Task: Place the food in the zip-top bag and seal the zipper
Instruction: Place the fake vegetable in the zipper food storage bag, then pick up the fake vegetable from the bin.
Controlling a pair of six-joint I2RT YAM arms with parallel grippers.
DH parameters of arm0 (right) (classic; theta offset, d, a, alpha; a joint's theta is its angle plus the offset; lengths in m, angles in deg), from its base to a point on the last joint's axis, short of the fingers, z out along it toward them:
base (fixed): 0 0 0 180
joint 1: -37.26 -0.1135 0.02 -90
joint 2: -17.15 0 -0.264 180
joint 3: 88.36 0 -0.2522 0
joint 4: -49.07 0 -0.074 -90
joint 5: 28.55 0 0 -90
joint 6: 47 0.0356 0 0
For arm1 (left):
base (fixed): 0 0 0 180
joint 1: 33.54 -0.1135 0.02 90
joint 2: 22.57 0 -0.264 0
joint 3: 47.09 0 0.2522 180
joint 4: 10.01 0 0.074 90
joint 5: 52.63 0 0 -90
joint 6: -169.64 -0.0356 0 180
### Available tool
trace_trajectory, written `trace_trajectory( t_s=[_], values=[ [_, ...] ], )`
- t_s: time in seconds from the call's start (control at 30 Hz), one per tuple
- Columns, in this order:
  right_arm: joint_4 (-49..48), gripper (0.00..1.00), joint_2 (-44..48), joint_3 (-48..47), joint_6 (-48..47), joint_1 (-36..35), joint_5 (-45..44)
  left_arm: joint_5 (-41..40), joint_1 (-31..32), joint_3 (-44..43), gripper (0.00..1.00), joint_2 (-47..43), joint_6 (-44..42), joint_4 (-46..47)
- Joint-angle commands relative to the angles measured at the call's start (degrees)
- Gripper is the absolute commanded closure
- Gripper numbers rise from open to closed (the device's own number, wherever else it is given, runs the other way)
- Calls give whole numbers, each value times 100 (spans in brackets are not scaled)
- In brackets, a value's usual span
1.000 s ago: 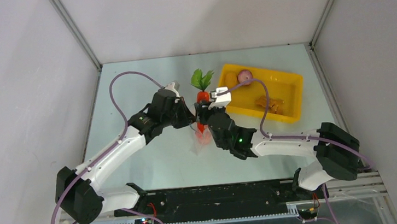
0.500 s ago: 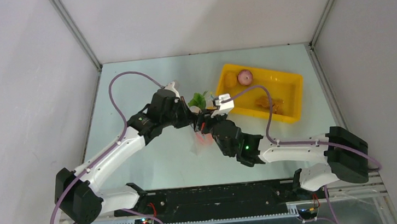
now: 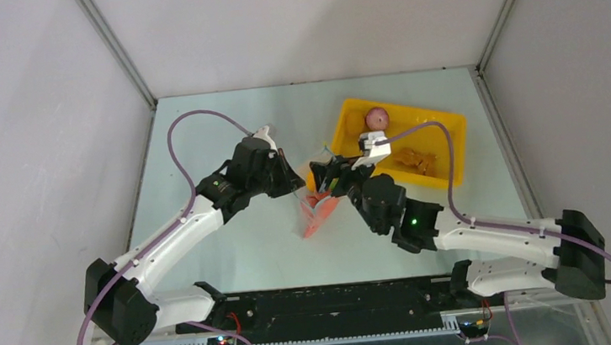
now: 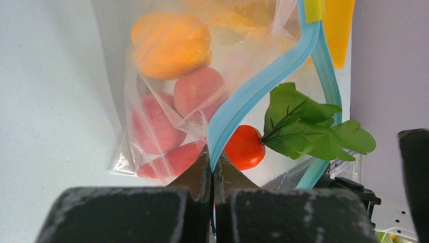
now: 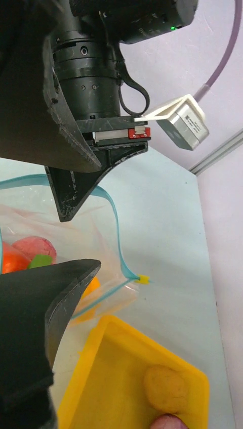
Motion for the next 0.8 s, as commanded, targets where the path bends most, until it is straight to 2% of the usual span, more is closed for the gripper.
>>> trace_trajectory(
  t_s=[0.0,0.1,0.2,0.33,0.47,0.57,0.77],
  values=[
    [614,32,437,-73,213,338,467,50,18,0,100,-181,-27,174],
    [1018,32,650,-78,349,628,752,56,18,-3,100,-174,-35,174],
    [1411,28,819,-128,603,1231,1175,65,15,-5,100,-175,-64,165],
    [2406,25,822,-292,906,2166,1815,79,20,-25,100,-208,-151,158],
    [3039,17,637,-391,853,2960,2288,17,19,-40,100,-256,-251,157],
    [3383,3,419,-493,752,3578,2591,-32,19,-43,100,-285,-292,140],
    [4223,1,-45,-730,705,4618,3082,-15,18,-26,100,-218,-373,142]
  ],
)
